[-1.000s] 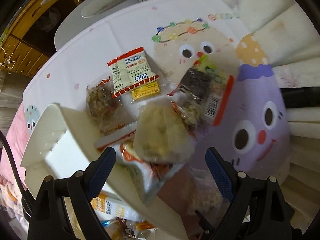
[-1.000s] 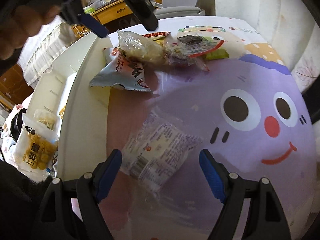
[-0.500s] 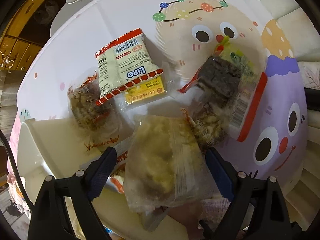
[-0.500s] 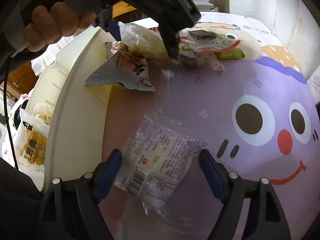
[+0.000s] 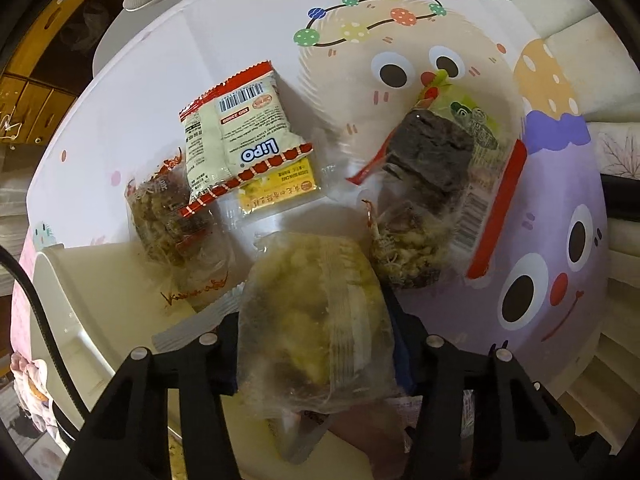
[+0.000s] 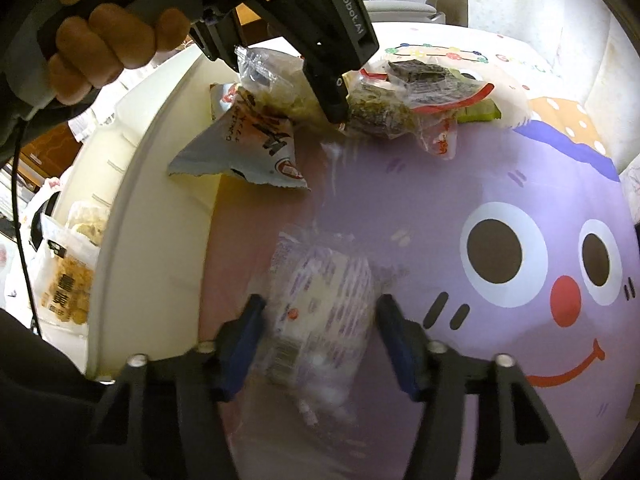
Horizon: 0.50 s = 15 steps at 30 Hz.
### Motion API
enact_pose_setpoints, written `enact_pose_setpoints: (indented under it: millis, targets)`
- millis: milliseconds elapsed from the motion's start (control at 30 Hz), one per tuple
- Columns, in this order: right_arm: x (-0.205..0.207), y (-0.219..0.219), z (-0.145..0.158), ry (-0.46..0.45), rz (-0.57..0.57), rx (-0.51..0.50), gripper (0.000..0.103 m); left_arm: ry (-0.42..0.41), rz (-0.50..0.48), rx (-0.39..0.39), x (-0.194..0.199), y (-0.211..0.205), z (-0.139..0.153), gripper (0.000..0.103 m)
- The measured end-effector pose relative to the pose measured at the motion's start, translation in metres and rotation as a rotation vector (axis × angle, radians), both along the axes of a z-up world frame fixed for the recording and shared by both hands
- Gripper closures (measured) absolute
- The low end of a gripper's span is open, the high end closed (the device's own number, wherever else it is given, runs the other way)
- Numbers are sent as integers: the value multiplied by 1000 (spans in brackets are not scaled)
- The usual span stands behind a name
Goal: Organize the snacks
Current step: 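Grasp the clear crumbly-snack bag with left tool while right tool grasps white printed bag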
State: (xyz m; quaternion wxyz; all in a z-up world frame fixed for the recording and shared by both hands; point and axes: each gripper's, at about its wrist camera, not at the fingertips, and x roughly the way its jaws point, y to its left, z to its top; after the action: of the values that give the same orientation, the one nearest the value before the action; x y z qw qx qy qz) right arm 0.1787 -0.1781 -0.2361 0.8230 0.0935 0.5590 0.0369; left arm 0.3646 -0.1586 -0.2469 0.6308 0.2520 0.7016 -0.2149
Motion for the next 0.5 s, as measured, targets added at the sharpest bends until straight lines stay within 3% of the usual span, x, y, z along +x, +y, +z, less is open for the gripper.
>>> enact_pose_setpoints:
  millis: [267, 500]
  targets:
    - [2, 0, 6, 12, -8, -7, 54, -10, 3, -6, -7, 5, 9, 53]
    - [6, 2, 15, 31, -56, -37, 55, -30, 2, -62, -14, 15, 42, 53]
